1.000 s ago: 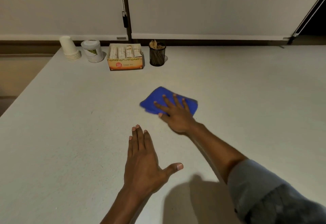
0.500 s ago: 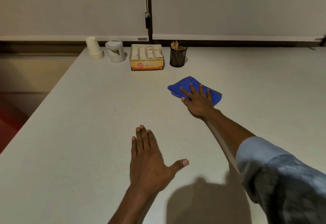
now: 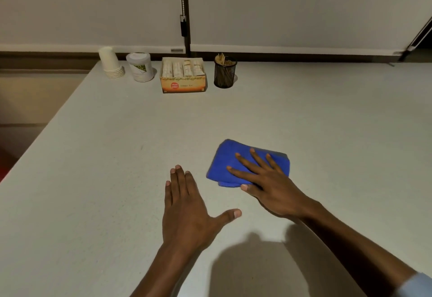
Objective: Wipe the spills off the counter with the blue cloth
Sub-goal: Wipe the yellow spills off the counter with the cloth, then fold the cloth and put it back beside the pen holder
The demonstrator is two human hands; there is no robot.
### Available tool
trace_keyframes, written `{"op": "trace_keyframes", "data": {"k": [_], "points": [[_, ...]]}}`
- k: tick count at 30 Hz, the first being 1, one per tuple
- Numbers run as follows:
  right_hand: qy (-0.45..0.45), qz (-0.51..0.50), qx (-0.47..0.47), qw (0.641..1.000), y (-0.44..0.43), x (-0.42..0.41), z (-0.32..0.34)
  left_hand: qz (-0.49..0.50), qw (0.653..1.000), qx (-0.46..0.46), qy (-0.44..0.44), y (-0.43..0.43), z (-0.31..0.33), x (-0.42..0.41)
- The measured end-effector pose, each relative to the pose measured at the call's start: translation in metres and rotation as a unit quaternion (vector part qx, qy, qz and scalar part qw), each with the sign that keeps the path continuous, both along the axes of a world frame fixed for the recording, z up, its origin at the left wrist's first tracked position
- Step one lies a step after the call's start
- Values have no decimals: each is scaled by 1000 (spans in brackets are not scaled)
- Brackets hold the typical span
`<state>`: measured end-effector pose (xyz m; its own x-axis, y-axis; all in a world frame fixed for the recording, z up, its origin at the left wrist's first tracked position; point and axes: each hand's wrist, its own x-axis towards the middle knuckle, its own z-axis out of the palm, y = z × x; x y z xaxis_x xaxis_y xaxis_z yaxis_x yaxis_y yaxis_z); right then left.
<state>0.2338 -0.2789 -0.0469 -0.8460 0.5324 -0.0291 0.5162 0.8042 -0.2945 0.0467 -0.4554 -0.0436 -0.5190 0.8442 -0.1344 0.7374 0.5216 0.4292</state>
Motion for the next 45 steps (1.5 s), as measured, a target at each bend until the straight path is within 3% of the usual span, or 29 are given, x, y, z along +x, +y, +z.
{"op": "trace_keyframes", "data": {"k": [6, 10, 13, 19, 23, 27, 31, 37, 40, 45], "points": [[16, -251, -3, 968, 45, 69, 4, -21, 1000, -17, 8, 3, 7, 0], [-8, -345, -32, 938, 78, 55, 6, -49, 999, -10, 3, 10, 11, 2], [-9, -310, -27, 950, 75, 17, 6, -70, 997, -12, 8, 11, 9, 5], [10, -110, -30, 993, -3, -30, 4, -51, 998, 22, -3, 11, 6, 7], [54, -65, -117, 989, -42, 1, 13, -55, 994, 81, -47, 8, 8, 3], [102, -81, -262, 956, -41, 32, 49, -108, 972, 195, -67, 8, 20, -7], [148, -116, -321, 928, -31, 43, 86, -169, 944, 270, -80, 21, 44, -6], [163, -111, -415, 888, -20, 52, 111, -142, 917, 323, -185, 46, 78, 1], [199, -120, -413, 880, -16, 57, 122, -89, 921, 295, -238, 57, 93, -2], [227, -160, -319, 906, -16, 67, 124, -81, 896, 299, -317, 78, 122, -14]]}}
